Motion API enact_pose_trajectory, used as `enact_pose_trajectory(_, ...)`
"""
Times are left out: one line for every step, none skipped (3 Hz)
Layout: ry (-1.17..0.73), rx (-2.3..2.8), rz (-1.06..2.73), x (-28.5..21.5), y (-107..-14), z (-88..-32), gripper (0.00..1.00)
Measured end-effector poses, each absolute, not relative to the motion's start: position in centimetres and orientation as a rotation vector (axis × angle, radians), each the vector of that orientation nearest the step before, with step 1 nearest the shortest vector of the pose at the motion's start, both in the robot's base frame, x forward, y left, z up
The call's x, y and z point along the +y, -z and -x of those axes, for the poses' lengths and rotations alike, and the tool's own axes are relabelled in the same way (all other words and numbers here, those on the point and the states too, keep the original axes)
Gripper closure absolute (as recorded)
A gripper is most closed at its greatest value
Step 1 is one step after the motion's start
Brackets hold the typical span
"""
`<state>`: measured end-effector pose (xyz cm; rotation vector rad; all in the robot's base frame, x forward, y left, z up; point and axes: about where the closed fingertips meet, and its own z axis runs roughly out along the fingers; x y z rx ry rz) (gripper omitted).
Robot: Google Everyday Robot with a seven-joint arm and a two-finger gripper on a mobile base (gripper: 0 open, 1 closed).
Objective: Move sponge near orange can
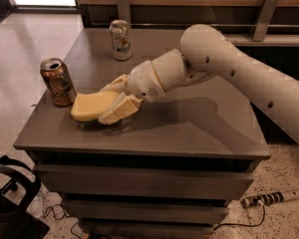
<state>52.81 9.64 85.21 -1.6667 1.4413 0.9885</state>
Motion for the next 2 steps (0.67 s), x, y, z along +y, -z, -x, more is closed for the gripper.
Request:
enact_pose_trajectory(-0.991,1.439,1.67,9.81,-85.19,-52.72,0.0)
enact_pose_trajectory(-0.991,1.439,1.67,9.82,-85.18,-52.72,0.0)
